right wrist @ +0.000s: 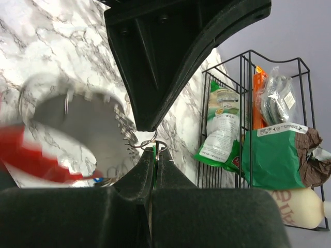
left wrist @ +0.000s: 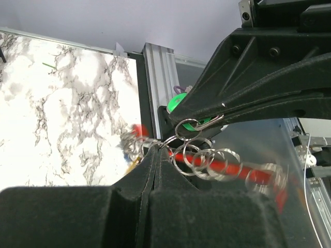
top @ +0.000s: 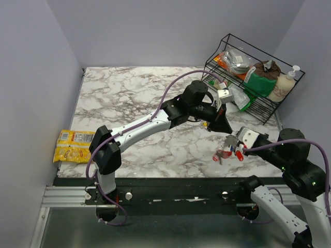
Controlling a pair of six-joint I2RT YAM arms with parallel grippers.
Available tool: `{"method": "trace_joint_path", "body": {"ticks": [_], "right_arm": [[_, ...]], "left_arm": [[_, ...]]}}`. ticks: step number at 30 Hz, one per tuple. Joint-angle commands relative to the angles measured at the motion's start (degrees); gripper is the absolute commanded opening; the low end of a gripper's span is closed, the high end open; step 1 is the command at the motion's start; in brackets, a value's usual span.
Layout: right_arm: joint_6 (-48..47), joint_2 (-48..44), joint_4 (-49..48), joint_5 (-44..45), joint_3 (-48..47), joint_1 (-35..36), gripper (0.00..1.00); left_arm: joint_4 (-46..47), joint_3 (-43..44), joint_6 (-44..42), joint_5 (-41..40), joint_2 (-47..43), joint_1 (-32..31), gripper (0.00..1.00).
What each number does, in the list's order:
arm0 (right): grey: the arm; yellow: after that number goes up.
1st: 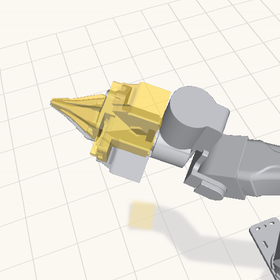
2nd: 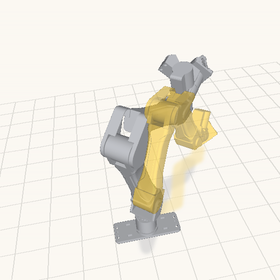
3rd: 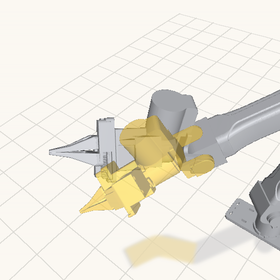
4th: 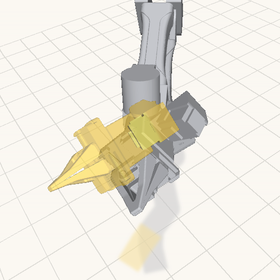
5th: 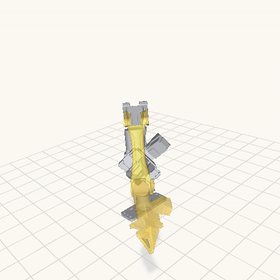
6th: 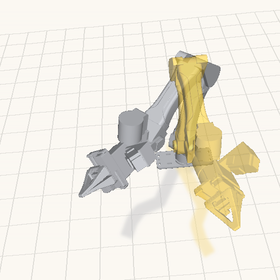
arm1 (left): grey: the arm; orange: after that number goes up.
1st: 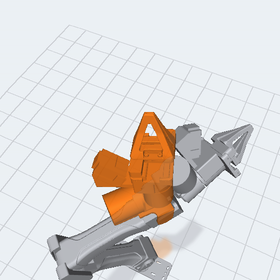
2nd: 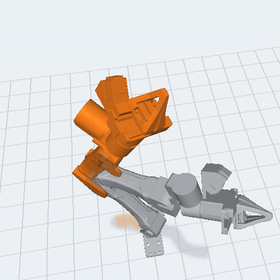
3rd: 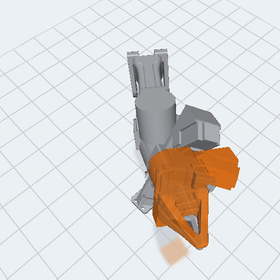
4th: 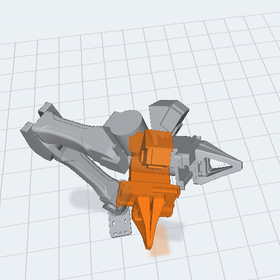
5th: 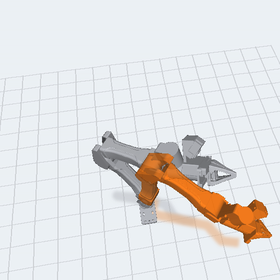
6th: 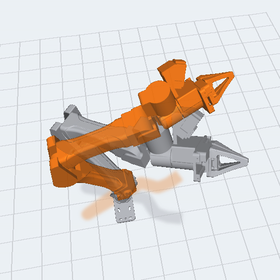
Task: Remove the keys from the keyring
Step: Remove the key from the keyring.
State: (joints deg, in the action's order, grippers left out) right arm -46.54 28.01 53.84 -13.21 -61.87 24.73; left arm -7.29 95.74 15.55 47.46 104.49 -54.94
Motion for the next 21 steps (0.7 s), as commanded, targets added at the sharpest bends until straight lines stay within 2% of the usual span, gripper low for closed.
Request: {"method": "trace_joint_path", "body": {"ticks": [1,10,21], "right_arm": [[-0.83,-2.34,-9.9,0.2,-5.11,-0.21,0.01],[-1.0,-1.99,-11.31,2.05,-4.58,-0.21,0.01],[-1.97,-1.73,-10.43,2.23,-4.23,-0.3,0.01]], "left_arm": [[-8.97,-2.93,-0.96,-4.4,3.09,2.47,0.0],[-7.3,-3.72,-0.79,-0.53,2.3,2.47,0.0],[-7.39,-3.99,-1.31,-1.23,1.25,2.55,0.0]]}}
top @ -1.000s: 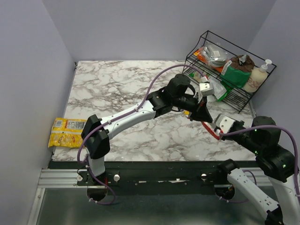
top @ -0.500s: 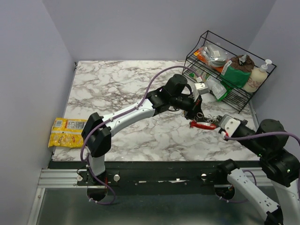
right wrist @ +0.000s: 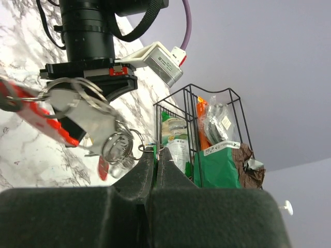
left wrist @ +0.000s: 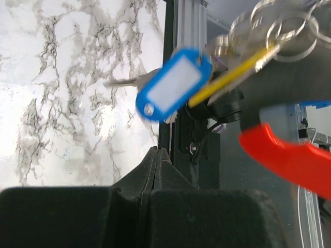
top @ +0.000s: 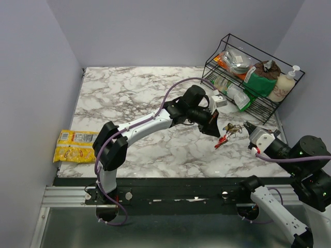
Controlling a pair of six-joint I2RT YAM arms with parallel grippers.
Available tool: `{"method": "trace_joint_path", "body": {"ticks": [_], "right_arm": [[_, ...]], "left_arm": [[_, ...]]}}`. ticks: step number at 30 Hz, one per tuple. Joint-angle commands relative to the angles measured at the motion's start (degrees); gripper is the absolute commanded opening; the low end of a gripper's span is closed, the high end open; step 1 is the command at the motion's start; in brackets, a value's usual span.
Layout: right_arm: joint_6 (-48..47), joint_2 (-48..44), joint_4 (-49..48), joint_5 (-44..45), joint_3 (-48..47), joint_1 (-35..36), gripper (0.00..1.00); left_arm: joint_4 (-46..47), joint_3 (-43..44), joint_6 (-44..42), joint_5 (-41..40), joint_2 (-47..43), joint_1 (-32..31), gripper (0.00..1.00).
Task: Remove the keys from the keyring
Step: Remove the key from the keyring.
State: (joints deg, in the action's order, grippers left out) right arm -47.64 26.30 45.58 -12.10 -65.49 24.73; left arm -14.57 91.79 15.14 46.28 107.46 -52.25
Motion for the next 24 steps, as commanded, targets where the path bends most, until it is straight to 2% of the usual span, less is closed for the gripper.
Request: {"method": "trace_joint_path", "body": {"ticks": [1,12,24], "right_arm": [[-1.31,-0.03,-1.99,0.76,-0.51,-0.21,0.01],[-10.1,2.17,6.44,-3.55,0.02,-0.21,0.01],[-19.68,7.62,15.5,-6.62,-1.65,0.67,0.01]], "left_arm": [[-0.2,-0.03,-0.9,-0.05,-1.73,-0.13,0.0],[0.42,-0.29,-0.81,1.09,-3.13,0.48,0.02],[0.94,-0.56,-0.37,0.92,-3.66,1.18,0.18]]}}
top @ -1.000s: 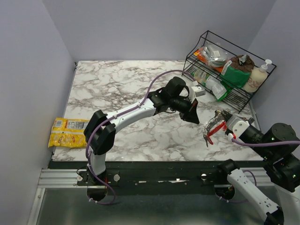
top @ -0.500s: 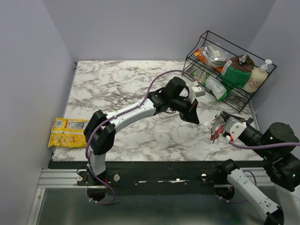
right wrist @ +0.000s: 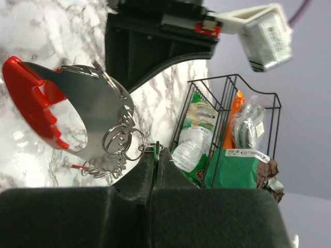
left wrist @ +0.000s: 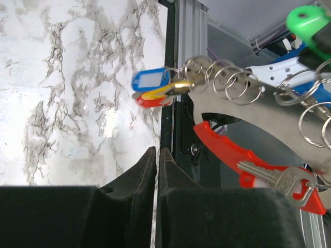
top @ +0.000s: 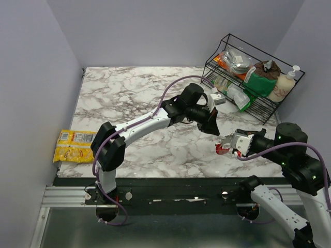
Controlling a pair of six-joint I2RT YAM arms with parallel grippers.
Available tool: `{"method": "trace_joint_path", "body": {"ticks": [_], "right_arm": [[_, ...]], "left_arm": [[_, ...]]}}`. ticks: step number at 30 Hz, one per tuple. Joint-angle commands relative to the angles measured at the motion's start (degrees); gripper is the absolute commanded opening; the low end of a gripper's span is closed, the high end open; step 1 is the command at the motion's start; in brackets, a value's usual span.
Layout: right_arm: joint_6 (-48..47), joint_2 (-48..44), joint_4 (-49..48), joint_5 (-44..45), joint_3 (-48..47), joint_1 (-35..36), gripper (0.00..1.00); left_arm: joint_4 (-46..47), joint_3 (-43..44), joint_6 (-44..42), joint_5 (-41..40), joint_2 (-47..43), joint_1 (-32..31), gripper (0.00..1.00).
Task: Remove the keys from the keyring
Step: Remove the key from the keyring.
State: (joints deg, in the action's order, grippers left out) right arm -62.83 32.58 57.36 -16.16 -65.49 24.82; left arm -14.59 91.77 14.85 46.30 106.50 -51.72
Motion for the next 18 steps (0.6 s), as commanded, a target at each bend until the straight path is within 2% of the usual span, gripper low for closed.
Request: {"method": "trace_joint_path", "body": {"ticks": [1,10,18], "right_arm": [[-6.5,1.7,4.5,-2.64,-1.65,0.76,0.01],[-9.5,4.86,5.74,-2.3,-1.75,2.07,0.01],[-10.47,7.5,3.19,-0.36,-0.16,3.74,0.01]], "left_arm": [[1.14,-0.62,-0.09,0.81,-2.61,0.83,0.19],[4.48,-3.08,2.72,2.3,-3.58,3.21,0.24],[6.15,-3.96,3.87,3.62,-1.82,1.54,0.25]]}}
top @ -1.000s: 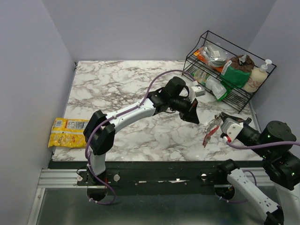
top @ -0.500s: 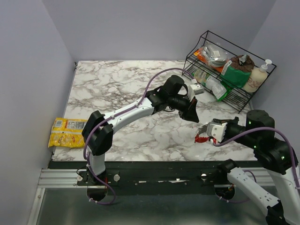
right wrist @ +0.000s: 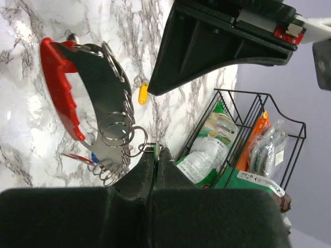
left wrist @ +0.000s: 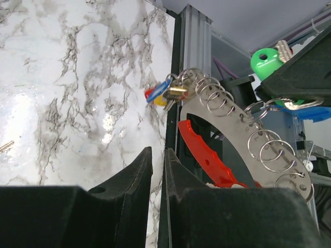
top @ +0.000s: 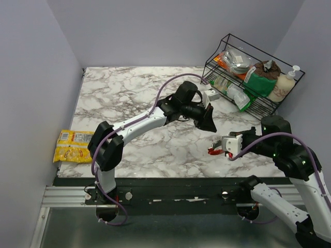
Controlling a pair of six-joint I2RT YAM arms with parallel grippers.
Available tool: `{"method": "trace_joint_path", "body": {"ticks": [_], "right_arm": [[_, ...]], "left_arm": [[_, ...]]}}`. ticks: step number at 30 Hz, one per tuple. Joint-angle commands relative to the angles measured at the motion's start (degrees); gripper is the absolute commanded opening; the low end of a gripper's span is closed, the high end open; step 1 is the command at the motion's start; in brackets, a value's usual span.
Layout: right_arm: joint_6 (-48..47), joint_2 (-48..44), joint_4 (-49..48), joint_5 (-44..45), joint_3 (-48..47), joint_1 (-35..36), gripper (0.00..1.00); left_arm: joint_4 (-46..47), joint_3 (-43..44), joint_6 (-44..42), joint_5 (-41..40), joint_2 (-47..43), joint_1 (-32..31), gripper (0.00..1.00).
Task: Remove the keys from the keyring
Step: Remove the key from the keyring.
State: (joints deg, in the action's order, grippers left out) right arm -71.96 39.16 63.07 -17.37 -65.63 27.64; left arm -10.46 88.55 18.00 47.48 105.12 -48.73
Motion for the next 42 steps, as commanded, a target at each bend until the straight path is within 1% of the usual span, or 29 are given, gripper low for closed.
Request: {"method": "trace_joint_path", "body": {"ticks": [1,4,10,14,18,25,30,33,35,39,42], "right_arm": [[-1.34,1.18,-2.86,1.19,0.06,1.19,0.01],[-1.6,1.97,-4.61,3.55,0.76,1.72,0.01],[-1.86,3.56,-12.87,10.49,4.1,2.33,0.01],[-2.39,4.09,-17.09,12.53,5.77,2.42,0.01],[-2.13,3.82,-18.24,12.62,5.77,2.42,0.01],[-3.0,3.91,-14.65,11.92,3.58,2.42,0.01],[-5.2,4.52,-10.16,11.39,2.17,2.68,0.01],[-6.08,4.96,-9.11,10.69,1.64,3.12,0.01],[-6.78,5.23,-8.06,9.29,0.77,3.56,0.01],[-8.36,6.19,-4.98,6.12,-1.43,4.18,0.01],[-9.07,6.46,-2.69,2.78,-3.54,4.44,0.01]], "left_arm": [[2.02,-0.58,0.98,2.79,-0.27,-1.72,0.25],[2.02,0.21,1.51,4.28,0.26,-3.03,0.25],[2.54,0.66,2.13,8.05,-0.18,-5.14,0.25],[2.99,0.83,2.57,9.03,-0.88,-5.59,0.25],[1.32,1.88,1.16,9.12,-1.58,-5.24,0.25],[-3.6,5.92,-2.97,11.75,-4.13,-1.64,0.25],[-4.39,7.07,-4.11,13.25,-6.68,2.05,0.27],[-2.82,5.58,-3.5,12.9,-7.74,4.34,0.28],[-1.85,4.44,-3.41,11.76,-7.3,4.96,0.3],[-1.85,4.78,-4.2,10.7,-4.76,5.14,0.36],[-2.11,5.92,-4.03,10.87,-1.95,5.14,0.38]]}}
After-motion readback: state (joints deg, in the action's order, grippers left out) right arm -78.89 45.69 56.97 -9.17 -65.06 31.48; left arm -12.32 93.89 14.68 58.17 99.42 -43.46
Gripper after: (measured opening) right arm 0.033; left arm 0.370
